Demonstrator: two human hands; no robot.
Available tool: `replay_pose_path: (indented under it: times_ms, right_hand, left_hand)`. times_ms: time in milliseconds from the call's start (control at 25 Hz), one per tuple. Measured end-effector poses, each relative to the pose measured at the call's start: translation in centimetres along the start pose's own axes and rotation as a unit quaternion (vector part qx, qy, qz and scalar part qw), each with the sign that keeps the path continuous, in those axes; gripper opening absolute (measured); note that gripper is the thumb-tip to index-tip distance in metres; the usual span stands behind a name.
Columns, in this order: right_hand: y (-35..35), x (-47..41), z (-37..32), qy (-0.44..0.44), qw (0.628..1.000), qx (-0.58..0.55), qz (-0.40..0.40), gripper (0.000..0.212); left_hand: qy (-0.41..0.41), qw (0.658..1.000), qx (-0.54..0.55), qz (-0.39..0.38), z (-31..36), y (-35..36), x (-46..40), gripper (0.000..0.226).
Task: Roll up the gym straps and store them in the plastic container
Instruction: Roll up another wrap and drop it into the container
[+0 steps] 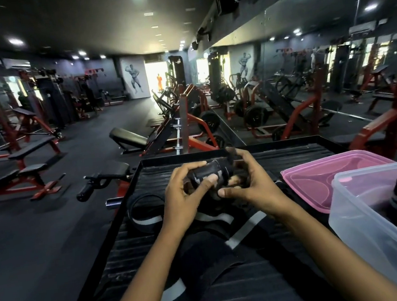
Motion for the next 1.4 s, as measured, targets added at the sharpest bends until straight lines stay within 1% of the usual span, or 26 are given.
replay_pose_path:
  times_ms: [120, 200, 280, 360, 440, 520, 640, 760, 880, 960, 1040, 1120, 1160, 1200, 1280, 1360, 1400]
  right_hand:
    - [0.0, -0.2, 0.3, 0.011, 1.0, 0.021, 0.0, 0.079]
    - [0.1, -0.2, 0.2, 0.017, 1.0, 0.016, -0.019, 0.071]
    - [0.1, -0.2, -0.1, 0.01, 0.999, -0.021, -0.037, 0.065]
    - [0.1, -0.2, -0.4, 0.007, 0.998, -0.044, -0.038, 0.062]
    - [-0.1, -0.3, -0.3, 0.007, 0.999, -0.035, -0.024, 0.058]
    - [-0.3, -0.4, 0.0, 0.003, 1.0, -0.005, -0.002, 0.054]
    - [-0.6, -0.4, 0.4, 0.001, 0.999, 0.025, 0.039, 0.041]
    - [-0.8, -0.3, 0.5, -0.002, 0.996, 0.062, 0.071, 0.031]
    - [-0.9, -0.1, 0.3, -0.025, 0.993, 0.083, 0.084, 0.023]
    - [-0.5, -0.2, 0.2, -0.047, 0.995, 0.058, 0.067, 0.017]
    - [0.0, -0.3, 0.0, -0.049, 0.998, -0.001, 0.024, 0.004]
    - [0.2, -0.4, 0.0, -0.037, 0.999, -0.03, -0.023, 0.006]
    - [0.1, -0.4, 0.0, -0.034, 0.999, -0.012, -0.029, 0.007]
    - [0.0, -0.4, 0.2, -0.034, 0.999, 0.011, -0.022, 0.007]
    - [-0.4, -0.4, 0.7, -0.033, 0.998, 0.045, 0.015, 0.013]
    - [-0.8, -0.5, 0.7, -0.024, 0.998, 0.022, 0.047, 0.02]
    - [-1.1, -0.5, 0.6, -0.026, 0.998, 0.009, 0.064, 0.017]
  left_hand:
    - [-0.051, 0.993, 0.073, 0.079, -0.4, -0.4, 0.1, 0.019]
    - [-0.08, 0.985, 0.119, 0.099, -0.7, -0.5, 0.1, 0.015]
    - [-0.094, 0.972, 0.19, 0.098, -0.9, -0.3, 0.0, 0.015]
    - [-0.099, 0.956, 0.257, 0.104, -0.8, 0.1, 0.1, 0.013]
    - [-0.107, 0.942, 0.297, 0.11, -0.4, 0.5, 0.2, 0.008]
    - [-0.12, 0.934, 0.319, 0.106, -0.2, 0.9, 0.3, 0.008]
    - [-0.146, 0.925, 0.346, 0.064, -0.3, 1.4, 0.3, 0.01]
    - [-0.177, 0.922, 0.343, 0.028, -0.4, 1.8, 0.4, 0.015]
    - [-0.21, 0.909, 0.36, 0.016, -0.3, 1.8, 0.4, 0.016]
    - [-0.241, 0.903, 0.356, -0.01, -0.3, 2.2, 0.7, 0.023]
    - [-0.263, 0.904, 0.331, -0.059, -0.2, 3.0, 1.1, 0.04]
    - [-0.261, 0.91, 0.308, -0.096, -0.2, 3.8, 1.5, 0.054]
    - [-0.254, 0.916, 0.29, -0.108, -0.1, 3.9, 1.5, 0.059]
    - [-0.246, 0.925, 0.264, -0.119, 0.0, 4.0, 1.5, 0.06]
    - [-0.23, 0.94, 0.214, -0.131, 0.2, 4.0, 1.4, 0.053]
    - [-0.209, 0.956, 0.167, -0.121, 0.0, 3.7, 1.4, 0.041]
    - [-0.195, 0.964, 0.144, -0.111, -0.1, 3.4, 1.2, 0.033]
Point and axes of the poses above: each hand's wrist, its own x-axis away from the middle knuckle, its own y-axis out of the palm, z = x × y, the point moved 4 cm from there along -x, towards the middle knuckle, and after that the axes turned 10 degrees about -z, right-handed, at the moved point
